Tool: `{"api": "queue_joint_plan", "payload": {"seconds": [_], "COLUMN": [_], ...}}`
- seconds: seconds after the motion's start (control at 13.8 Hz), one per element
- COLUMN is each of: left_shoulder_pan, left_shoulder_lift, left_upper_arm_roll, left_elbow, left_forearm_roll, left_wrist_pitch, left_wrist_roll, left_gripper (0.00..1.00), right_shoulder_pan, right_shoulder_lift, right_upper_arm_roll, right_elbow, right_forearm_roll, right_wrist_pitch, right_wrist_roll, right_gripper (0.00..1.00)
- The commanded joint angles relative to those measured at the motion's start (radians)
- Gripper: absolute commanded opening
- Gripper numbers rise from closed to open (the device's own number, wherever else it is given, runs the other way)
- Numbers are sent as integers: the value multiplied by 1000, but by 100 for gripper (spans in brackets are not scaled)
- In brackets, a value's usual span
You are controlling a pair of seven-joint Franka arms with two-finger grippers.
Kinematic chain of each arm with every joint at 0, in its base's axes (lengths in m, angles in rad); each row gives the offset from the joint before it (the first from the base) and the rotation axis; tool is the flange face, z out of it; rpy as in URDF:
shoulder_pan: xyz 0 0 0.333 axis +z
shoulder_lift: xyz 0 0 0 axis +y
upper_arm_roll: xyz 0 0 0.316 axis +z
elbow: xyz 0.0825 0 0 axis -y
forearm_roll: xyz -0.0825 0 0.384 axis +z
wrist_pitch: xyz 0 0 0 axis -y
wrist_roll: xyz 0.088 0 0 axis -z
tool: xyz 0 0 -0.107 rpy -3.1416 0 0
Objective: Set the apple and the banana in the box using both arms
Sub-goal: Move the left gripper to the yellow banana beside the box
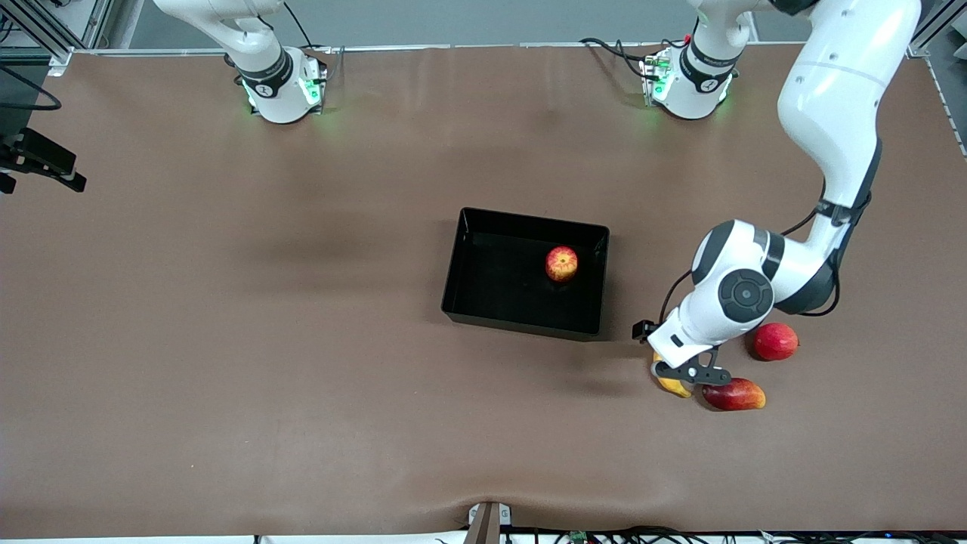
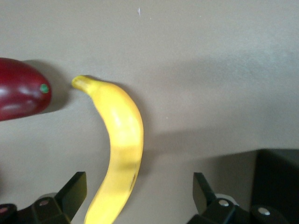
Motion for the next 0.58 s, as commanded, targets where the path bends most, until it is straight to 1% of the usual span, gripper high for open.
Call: {"api": "queue_joint_plan", "payload": {"seconds": [0.0, 0.14, 0.22, 0.51], "left_shoulder_pan": [3, 6, 6, 18], "left_shoulder_lift": [51, 68, 66, 65], "left_upper_arm_roll": [-3, 3, 9, 11], "left_elbow": [8, 2, -2, -11], "left_forearm_roll": [11, 24, 44, 64], "left_wrist_pitch": [62, 76, 77, 76], "left_wrist_roll": [14, 22, 22, 25], "left_gripper": [95, 77, 74, 74], "right_shoulder_pan": [-15, -15, -15, -16], "right_shoulder_lift": [-3, -2, -2, -2], "right_upper_arm_roll": [12, 12, 12, 12], "right_elbow": [4, 4, 4, 4], "right_forearm_roll": [-8, -6, -6, -6], "right_wrist_pitch": [-4, -5, -5, -5], "right_wrist_roll": [-11, -11, -11, -11], "right_gripper": [100, 100, 100, 100]}}
